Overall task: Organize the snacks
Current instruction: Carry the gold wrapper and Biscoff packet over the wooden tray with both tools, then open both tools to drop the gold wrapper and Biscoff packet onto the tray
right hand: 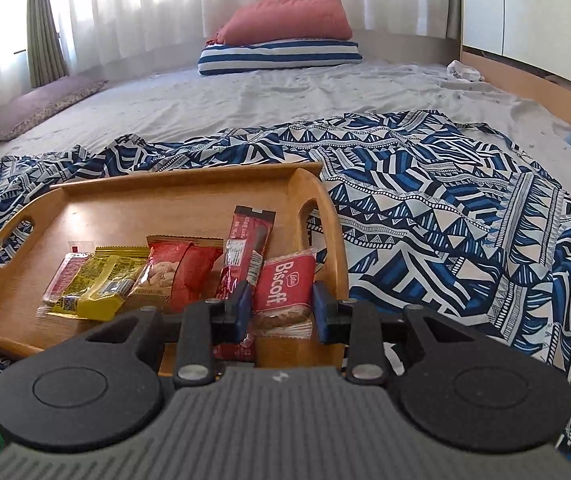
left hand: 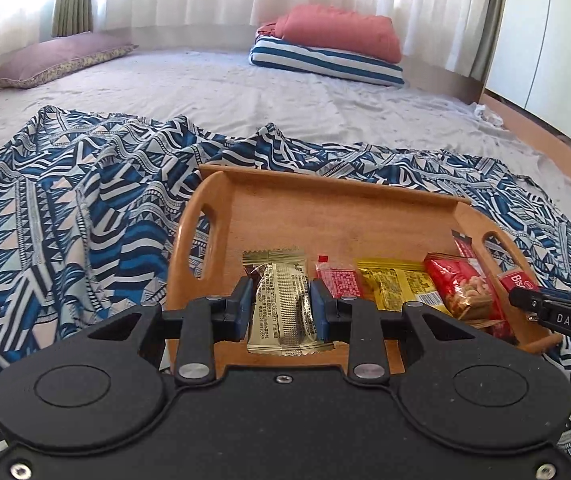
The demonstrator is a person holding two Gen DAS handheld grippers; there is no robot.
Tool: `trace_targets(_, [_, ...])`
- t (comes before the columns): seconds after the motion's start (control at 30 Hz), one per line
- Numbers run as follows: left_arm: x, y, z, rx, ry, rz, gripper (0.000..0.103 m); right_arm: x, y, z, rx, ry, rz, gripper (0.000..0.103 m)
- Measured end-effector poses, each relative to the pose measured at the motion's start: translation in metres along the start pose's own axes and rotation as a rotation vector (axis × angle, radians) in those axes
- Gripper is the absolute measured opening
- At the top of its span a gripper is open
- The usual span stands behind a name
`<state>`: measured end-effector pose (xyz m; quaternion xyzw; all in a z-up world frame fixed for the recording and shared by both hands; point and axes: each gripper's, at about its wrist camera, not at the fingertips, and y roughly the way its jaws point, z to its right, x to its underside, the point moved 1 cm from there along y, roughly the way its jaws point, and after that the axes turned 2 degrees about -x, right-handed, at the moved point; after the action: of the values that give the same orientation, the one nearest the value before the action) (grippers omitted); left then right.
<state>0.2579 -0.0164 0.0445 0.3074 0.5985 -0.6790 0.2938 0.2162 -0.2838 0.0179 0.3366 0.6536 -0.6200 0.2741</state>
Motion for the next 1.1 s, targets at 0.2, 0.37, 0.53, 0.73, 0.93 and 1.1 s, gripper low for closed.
trace_targets(0.2, [0.001, 0.027, 0.002, -0.007, -0.003, -0.018, 0.029, -0.001, 0.013, -0.003, -0.011, -0.011, -0.009, 0.036])
trace_targets(0.37, [0.002, 0.04, 0.004, -0.013, 0.009, -0.02, 0.029, -0.002, 0.018, -0.004, -0.033, -0.014, -0.005, 0.036])
trace_targets(0.53, [0.003, 0.048, 0.006, -0.021, 0.027, -0.025, 0.029, -0.003, 0.021, -0.005, -0.051, -0.013, -0.001, 0.036])
trace_targets(0.73, [0.004, 0.052, 0.008, -0.021, 0.039, -0.026, 0.029, -0.003, 0.022, -0.005, -0.074, -0.009, 0.001, 0.036])
trace_targets(0.93, [0.005, 0.053, 0.01, -0.028, 0.06, -0.015, 0.029, -0.002, 0.024, -0.005, -0.086, 0.003, 0.0, 0.037])
trace_targets(1.1, [0.005, 0.054, 0.009, -0.042, 0.063, -0.026, 0.03, -0.002, 0.024, -0.004, -0.091, 0.015, -0.003, 0.038])
